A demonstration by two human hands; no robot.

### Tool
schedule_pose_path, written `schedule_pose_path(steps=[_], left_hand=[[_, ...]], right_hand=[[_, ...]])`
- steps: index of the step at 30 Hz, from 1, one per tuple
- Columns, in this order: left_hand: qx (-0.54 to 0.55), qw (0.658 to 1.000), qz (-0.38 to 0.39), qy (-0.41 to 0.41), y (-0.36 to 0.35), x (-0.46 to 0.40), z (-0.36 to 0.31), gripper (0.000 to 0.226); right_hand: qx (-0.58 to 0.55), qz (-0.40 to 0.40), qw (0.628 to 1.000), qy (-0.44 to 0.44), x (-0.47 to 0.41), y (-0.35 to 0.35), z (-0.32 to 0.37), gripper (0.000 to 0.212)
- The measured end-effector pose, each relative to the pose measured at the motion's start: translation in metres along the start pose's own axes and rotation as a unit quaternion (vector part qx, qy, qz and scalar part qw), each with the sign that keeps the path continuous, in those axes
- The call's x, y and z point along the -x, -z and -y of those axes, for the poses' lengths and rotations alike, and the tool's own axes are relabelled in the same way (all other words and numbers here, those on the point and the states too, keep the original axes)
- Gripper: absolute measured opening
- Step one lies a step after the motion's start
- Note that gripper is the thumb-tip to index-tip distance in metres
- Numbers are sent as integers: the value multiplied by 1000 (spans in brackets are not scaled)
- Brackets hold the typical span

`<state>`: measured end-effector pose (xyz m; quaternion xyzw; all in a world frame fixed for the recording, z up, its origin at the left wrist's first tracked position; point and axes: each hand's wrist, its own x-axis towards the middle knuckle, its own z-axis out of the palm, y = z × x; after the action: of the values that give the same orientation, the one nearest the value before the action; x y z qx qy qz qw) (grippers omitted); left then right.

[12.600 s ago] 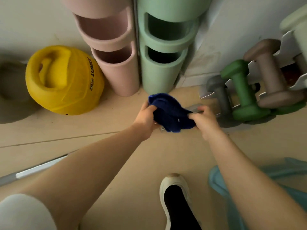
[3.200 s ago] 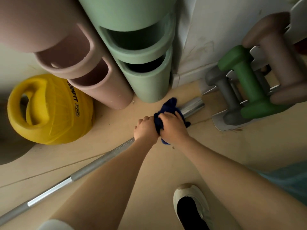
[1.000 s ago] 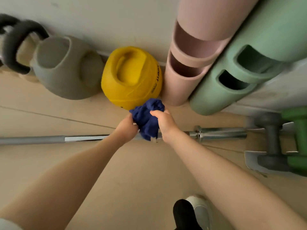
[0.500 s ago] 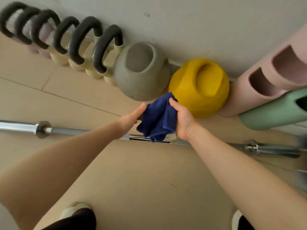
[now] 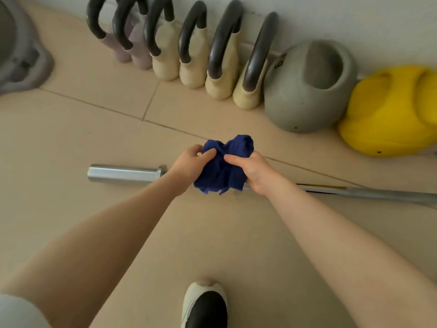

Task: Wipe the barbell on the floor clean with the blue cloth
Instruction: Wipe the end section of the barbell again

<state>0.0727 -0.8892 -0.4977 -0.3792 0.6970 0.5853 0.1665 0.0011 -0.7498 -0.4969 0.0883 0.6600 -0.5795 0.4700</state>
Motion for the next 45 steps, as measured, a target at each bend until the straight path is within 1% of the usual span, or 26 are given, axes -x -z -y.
schedule_pose_path(steps=[3, 5, 7, 9, 11, 12, 13, 15, 16, 18, 19, 20, 22, 23, 25, 27, 29, 30, 32, 34, 35, 36, 38, 40, 44, 45], left_hand=[[13, 999, 27, -21, 34, -2, 10, 21], [-3, 999, 17, -33, 49, -2, 18, 25], [-118, 992, 5, -35, 61, -5, 28, 39], [-302, 953, 5, -34, 67, -11, 42, 54], [-439, 897, 5, -49, 73, -17, 56, 61], [-484, 873, 2, -59, 76, -19, 62, 63], [-512, 857, -2, -63, 79, -22, 69, 64], [-527, 847, -12, -63, 82, -26, 81, 61], [-523, 850, -14, -64, 82, -26, 83, 60], [-520, 850, -12, -84, 80, -29, 89, 56], [-521, 848, -13, -96, 79, -30, 92, 52], [-520, 848, -18, -104, 78, -31, 94, 49], [-523, 844, -26, -117, 76, -34, 99, 43], [-522, 843, -30, -122, 75, -35, 102, 42], [-509, 850, -49, -129, 70, -35, 107, 40], [-482, 863, -78, -132, 66, -33, 109, 36], [-463, 871, -100, -131, 62, -32, 110, 33], [-463, 870, -107, -130, 60, -33, 109, 31], [-466, 869, -116, -120, 58, -36, 107, 28], [-465, 870, -120, -108, 58, -42, 103, 23], [-467, 870, -116, -104, 58, -45, 100, 21], [-470, 870, -111, -100, 59, -47, 98, 20], [-479, 866, -103, -100, 60, -48, 98, 18], [-482, 865, -97, -96, 60, -45, 98, 17], [-480, 862, -117, -113, 58, -42, 102, 9], [-482, 860, -117, -120, 59, -44, 102, 10]], right_hand=[[18, -44, 999, -9, -4, -32, 7, 16], [33, -97, 995, 3, -7, -46, 17, 22], [64, -129, 989, 41, -12, -56, 22, 34], [172, -143, 967, 120, -15, -65, 22, 37], [313, -132, 917, 207, -18, -72, 14, 29], [397, -121, 878, 238, -19, -75, 9, 22], [481, -104, 832, 257, -21, -80, 1, 16], [617, -40, 748, 241, -25, -88, -25, 17], [668, 3, 712, 215, -27, -92, -41, 25], [727, 75, 667, 146, -28, -96, -72, 57], [730, 88, 666, 128, -26, -97, -81, 66], [718, 81, 680, 121, -26, -98, -86, 66], [672, 11, 721, 168, -33, -98, -91, 52], [663, -32, 719, 207, -40, -99, -94, 46], [690, -74, 683, 227, -56, -104, -99, 55], [738, -94, 625, 237, -71, -107, -99, 63], [771, -81, 571, 271, -82, -104, -93, 48], [774, -53, 568, 274, -87, -100, -86, 40], [756, 29, 612, 230, -93, -101, -67, 29], [727, 39, 666, 161, -104, -105, -59, 26], [716, 22, 684, 136, -105, -108, -59, 26], [724, -12, 671, 160, -102, -109, -62, 26], [736, -109, 617, 256, -93, -105, -83, 27], [747, -154, 570, 307, -85, -97, -107, 34], [757, -131, 547, 334, -93, -90, -104, 32], [755, -117, 563, 313, -97, -94, -91, 32]])
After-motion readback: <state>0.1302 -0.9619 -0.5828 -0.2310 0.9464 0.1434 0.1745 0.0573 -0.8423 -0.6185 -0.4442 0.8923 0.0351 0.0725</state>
